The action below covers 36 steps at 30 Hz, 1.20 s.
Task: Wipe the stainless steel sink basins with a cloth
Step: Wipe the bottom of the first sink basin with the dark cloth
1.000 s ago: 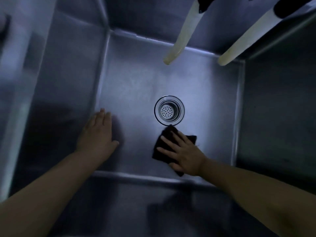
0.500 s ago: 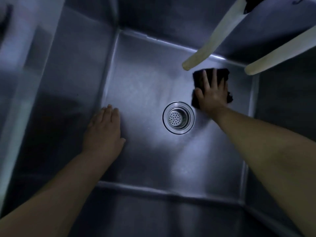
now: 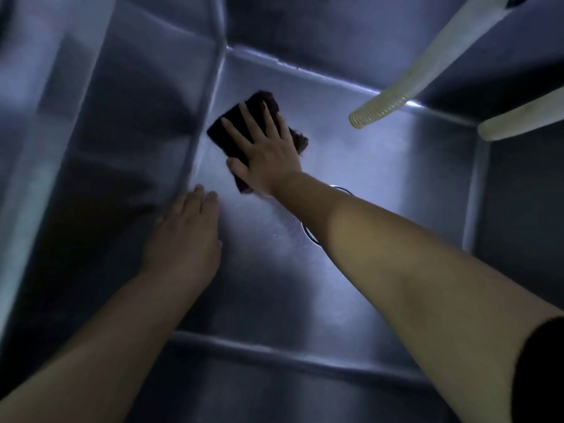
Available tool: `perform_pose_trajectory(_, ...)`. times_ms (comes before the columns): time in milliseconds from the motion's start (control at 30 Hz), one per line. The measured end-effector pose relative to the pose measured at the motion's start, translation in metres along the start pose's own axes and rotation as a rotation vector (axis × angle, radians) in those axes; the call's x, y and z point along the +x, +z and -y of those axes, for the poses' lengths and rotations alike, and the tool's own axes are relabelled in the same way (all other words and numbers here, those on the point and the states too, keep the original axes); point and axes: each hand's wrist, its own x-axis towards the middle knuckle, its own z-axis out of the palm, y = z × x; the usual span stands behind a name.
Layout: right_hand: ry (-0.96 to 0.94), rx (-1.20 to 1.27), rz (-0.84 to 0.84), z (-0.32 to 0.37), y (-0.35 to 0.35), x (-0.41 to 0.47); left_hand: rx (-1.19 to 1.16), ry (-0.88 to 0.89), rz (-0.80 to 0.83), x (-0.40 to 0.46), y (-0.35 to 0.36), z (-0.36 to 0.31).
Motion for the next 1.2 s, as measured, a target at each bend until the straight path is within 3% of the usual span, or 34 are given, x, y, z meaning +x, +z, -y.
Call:
perform_pose_trajectory(100, -0.018, -0.020, 0.001, -0.015, -0.006, 0.020, 0.049, 0.014, 0.004, 0.000, 0.001, 0.003)
perform_pose_trajectory(233, 0.136, 0.052, -0.038, -0.066, -0.008, 0.018, 0.107, 0.036, 0.033, -0.003, 0.005, 0.002)
perform_pose_trajectory(467, 0.395, 0.046, -0.107, -0.178, 0.001, -0.082, 0.062, 0.027, 0.051, -0.001, 0.002, 0.003)
perform_pose_trajectory(633, 0.634, 0.076, 0.003, -0.213, 0.007, -0.167, 0.065, 0.029, 0.061, -0.002, 0.000, 0.002)
perform_pose_trajectory(867, 0.723, 0.086, 0.109, -0.146, 0.024, -0.264, 0.018, 0.032, 0.042, -0.001, -0.005, -0.002)
perform_pose_trajectory(1200, 0.356, 0.111, 0.166, -0.025, 0.025, -0.284, -0.024, 0.147, -0.032, -0.021, -0.030, -0.015)
